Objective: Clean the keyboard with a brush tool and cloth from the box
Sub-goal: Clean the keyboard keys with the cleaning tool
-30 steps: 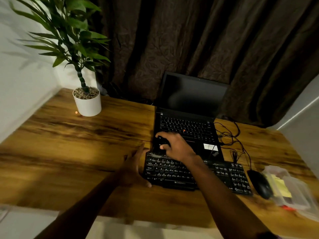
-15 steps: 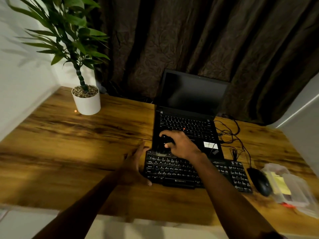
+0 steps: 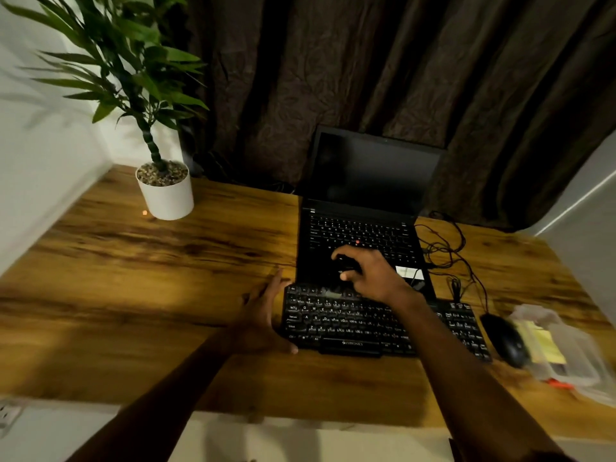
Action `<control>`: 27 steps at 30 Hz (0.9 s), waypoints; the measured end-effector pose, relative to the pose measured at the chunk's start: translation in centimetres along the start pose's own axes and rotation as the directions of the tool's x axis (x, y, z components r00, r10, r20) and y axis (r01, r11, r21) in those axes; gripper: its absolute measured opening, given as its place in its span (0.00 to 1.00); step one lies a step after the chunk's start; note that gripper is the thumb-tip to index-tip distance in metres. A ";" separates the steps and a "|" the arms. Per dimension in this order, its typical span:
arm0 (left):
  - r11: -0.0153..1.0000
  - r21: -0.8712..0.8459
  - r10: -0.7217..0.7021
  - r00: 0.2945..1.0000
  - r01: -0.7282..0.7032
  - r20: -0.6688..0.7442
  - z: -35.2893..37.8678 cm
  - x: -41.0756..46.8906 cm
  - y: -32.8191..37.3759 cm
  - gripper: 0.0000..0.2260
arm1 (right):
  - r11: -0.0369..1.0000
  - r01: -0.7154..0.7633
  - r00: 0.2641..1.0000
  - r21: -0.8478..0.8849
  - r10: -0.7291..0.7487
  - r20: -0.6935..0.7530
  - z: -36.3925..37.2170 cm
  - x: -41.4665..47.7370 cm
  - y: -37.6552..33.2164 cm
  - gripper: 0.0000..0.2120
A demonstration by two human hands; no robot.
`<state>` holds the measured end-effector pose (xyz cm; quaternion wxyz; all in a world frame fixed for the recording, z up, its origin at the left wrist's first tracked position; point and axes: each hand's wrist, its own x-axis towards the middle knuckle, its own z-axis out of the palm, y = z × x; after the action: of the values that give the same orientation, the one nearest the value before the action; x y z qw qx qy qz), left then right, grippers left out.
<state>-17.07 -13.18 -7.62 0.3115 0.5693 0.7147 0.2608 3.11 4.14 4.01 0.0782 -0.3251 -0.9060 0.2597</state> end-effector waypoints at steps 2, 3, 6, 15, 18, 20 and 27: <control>1.000 0.011 -0.015 1.000 0.016 -0.008 0.0 0.2 -0.3 0.71 | 1.000 -0.011 1.000 -0.030 0.011 0.009 -0.7 -0.7 1.0 0.23; 1.000 0.011 -0.015 1.000 0.015 -0.011 0.1 0.3 -0.5 0.71 | 0.998 -0.021 1.000 -0.058 0.021 0.006 -0.9 -1.0 1.4 0.23; 1.000 -0.004 -0.016 1.000 0.016 -0.014 0.3 0.4 -0.7 0.71 | 0.993 -0.040 0.999 -0.111 0.039 -0.011 -1.2 -1.2 2.0 0.24; 1.000 0.005 0.014 1.000 -0.014 -0.005 -0.1 0.1 -0.1 0.69 | 0.999 -0.030 0.999 0.040 0.031 -0.009 -0.7 -0.9 1.7 0.22; 1.000 0.017 0.013 1.000 -0.013 -0.014 -0.2 0.2 -0.2 0.69 | 0.997 -0.068 0.997 -0.023 0.068 -0.021 -1.8 -1.8 2.9 0.21; 1.000 -0.002 0.024 1.000 -0.024 -0.001 -0.2 0.2 -0.3 0.69 | 0.994 -0.095 0.995 -0.048 0.094 -0.030 -2.5 -2.4 3.6 0.21; 0.998 -0.001 0.057 0.998 -0.057 0.010 -0.4 0.1 0.2 0.69 | 0.996 -0.092 0.994 0.009 0.092 -0.057 -2.1 -2.4 3.8 0.22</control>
<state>-17.30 -13.06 -7.22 0.3078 0.5904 0.6967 0.2672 7.68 6.01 3.89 0.0933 -0.3735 -0.8865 0.2565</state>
